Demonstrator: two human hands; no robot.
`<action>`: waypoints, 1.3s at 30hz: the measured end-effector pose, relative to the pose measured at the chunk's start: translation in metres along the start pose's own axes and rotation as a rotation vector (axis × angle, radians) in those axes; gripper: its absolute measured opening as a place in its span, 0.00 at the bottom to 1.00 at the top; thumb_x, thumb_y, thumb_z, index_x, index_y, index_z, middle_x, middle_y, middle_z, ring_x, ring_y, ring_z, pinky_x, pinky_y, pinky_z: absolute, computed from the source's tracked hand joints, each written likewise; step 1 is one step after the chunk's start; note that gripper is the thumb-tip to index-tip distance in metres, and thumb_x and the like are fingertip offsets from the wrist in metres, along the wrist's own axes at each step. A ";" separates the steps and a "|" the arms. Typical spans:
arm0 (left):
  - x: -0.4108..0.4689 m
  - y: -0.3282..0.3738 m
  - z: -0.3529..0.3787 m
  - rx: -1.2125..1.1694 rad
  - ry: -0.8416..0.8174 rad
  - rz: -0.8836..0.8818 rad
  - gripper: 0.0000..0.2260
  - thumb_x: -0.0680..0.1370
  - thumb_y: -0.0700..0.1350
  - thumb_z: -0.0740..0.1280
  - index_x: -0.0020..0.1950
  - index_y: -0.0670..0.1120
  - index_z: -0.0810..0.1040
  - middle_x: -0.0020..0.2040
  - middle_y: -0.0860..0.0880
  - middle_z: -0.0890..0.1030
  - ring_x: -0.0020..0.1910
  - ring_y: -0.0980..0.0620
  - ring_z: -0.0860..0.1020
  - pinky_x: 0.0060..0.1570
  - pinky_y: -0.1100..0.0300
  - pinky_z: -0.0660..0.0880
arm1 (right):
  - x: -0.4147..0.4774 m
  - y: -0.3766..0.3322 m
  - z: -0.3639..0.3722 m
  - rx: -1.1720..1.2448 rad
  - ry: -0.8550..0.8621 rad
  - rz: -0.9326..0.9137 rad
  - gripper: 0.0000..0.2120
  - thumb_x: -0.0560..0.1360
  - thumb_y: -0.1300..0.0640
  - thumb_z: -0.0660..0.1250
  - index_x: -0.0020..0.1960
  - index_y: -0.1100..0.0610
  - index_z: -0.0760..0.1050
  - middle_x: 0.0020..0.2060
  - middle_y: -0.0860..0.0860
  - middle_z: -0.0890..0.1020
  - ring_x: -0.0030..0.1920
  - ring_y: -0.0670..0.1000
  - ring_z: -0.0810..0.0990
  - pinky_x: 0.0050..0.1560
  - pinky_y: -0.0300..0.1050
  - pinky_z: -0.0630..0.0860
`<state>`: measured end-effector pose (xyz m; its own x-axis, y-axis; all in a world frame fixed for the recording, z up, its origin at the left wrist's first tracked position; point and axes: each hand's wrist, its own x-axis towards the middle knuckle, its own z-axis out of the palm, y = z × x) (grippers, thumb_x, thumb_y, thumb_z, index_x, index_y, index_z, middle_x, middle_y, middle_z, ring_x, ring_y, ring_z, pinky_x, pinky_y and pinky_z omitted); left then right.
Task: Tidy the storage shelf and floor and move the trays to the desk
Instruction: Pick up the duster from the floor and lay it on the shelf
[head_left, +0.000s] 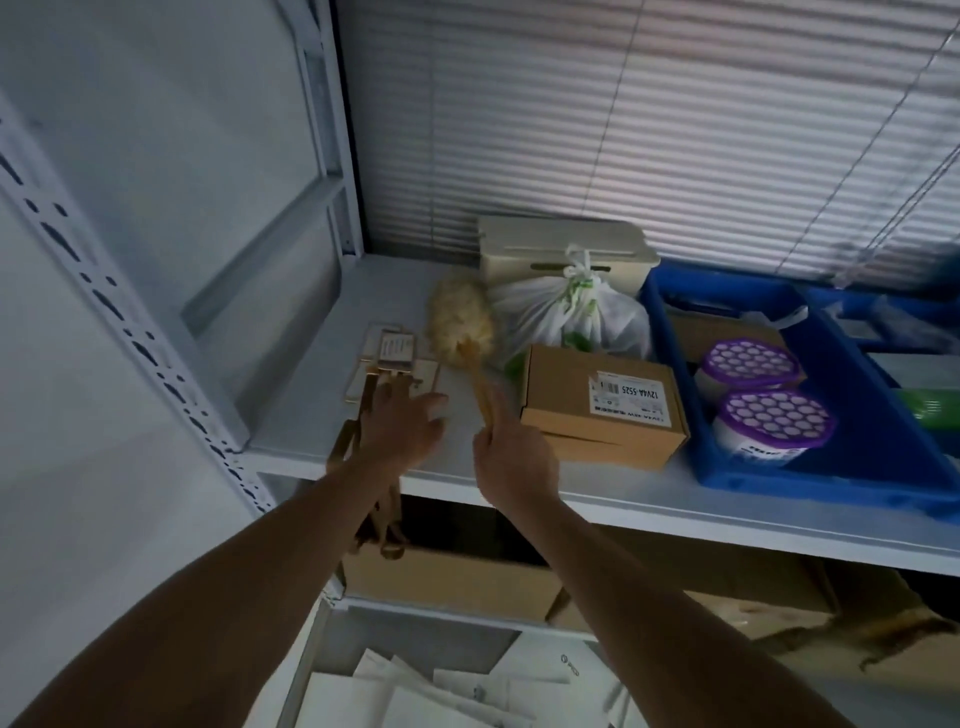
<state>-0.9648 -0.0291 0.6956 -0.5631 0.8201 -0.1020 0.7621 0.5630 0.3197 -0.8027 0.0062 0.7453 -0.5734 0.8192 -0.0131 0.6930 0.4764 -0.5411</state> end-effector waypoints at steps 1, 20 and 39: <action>0.005 -0.008 0.011 0.076 -0.047 0.006 0.20 0.78 0.60 0.57 0.71 0.64 0.66 0.79 0.48 0.54 0.77 0.40 0.50 0.74 0.39 0.54 | 0.008 0.000 0.007 -0.047 -0.004 -0.017 0.25 0.82 0.54 0.55 0.77 0.40 0.56 0.40 0.53 0.80 0.39 0.56 0.79 0.36 0.46 0.72; 0.041 -0.095 -0.001 0.140 -0.101 -0.028 0.26 0.79 0.65 0.47 0.77 0.64 0.50 0.81 0.52 0.43 0.78 0.38 0.41 0.73 0.35 0.42 | 0.078 -0.024 0.068 -0.390 -0.200 0.008 0.32 0.83 0.48 0.53 0.81 0.46 0.41 0.46 0.55 0.80 0.49 0.58 0.81 0.39 0.48 0.69; -0.338 -0.084 0.211 -0.409 -0.022 -0.347 0.07 0.77 0.44 0.63 0.46 0.57 0.76 0.46 0.57 0.81 0.41 0.57 0.78 0.41 0.61 0.73 | -0.242 0.168 0.131 0.103 -0.409 -0.002 0.08 0.76 0.56 0.65 0.38 0.49 0.73 0.29 0.46 0.77 0.31 0.46 0.77 0.34 0.40 0.72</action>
<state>-0.7709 -0.3317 0.5046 -0.7498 0.5970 -0.2851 0.3431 0.7193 0.6041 -0.6046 -0.1542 0.5474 -0.7150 0.6146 -0.3332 0.6564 0.4261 -0.6226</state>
